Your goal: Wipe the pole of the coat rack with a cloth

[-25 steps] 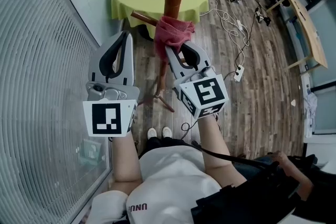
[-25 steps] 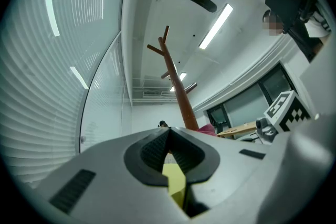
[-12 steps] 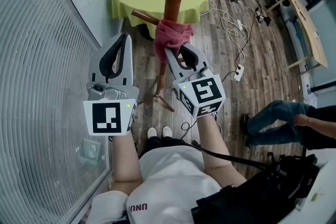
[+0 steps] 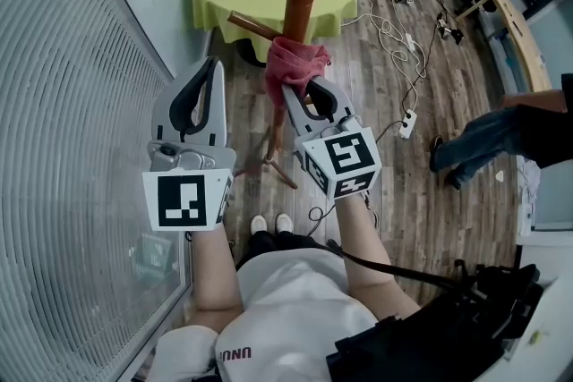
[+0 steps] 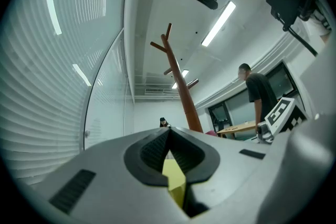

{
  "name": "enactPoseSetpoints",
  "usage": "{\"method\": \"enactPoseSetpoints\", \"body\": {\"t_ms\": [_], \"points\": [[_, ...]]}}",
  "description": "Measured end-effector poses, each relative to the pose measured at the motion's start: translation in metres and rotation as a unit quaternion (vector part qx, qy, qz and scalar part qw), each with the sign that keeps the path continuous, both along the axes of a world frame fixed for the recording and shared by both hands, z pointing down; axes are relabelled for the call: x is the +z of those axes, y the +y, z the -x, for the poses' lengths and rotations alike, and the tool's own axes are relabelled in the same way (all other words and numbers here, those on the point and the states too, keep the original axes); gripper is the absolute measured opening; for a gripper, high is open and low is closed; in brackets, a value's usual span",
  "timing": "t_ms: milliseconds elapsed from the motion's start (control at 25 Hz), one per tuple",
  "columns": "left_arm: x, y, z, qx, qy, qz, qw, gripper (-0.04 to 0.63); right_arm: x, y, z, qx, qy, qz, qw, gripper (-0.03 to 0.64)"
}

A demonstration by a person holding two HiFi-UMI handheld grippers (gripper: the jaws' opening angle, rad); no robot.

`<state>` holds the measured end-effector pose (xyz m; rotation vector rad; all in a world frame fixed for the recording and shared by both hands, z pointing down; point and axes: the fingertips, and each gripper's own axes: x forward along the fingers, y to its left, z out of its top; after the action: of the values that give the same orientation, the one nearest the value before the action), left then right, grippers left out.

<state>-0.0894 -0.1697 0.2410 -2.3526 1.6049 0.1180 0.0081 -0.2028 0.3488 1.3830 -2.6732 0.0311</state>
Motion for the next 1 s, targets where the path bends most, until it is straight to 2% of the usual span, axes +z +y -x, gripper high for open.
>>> {"method": "enactPoseSetpoints", "body": {"t_ms": [400, 760, 1000], "points": [[0.002, 0.0, 0.0, 0.0, -0.006, -0.006, 1.0, 0.014, 0.01, 0.001, 0.0, -0.002, 0.01, 0.008, 1.0, 0.074], [0.007, 0.0, 0.002, -0.005, 0.009, 0.016, 0.9998, 0.012, 0.022, 0.003, 0.002, -0.003, 0.018, 0.024, 1.0, 0.075], [0.012, 0.002, 0.006, -0.006, -0.006, 0.006, 0.9999, 0.014, 0.037, 0.005, 0.003, -0.004, 0.026, 0.038, 0.999, 0.074]]}}
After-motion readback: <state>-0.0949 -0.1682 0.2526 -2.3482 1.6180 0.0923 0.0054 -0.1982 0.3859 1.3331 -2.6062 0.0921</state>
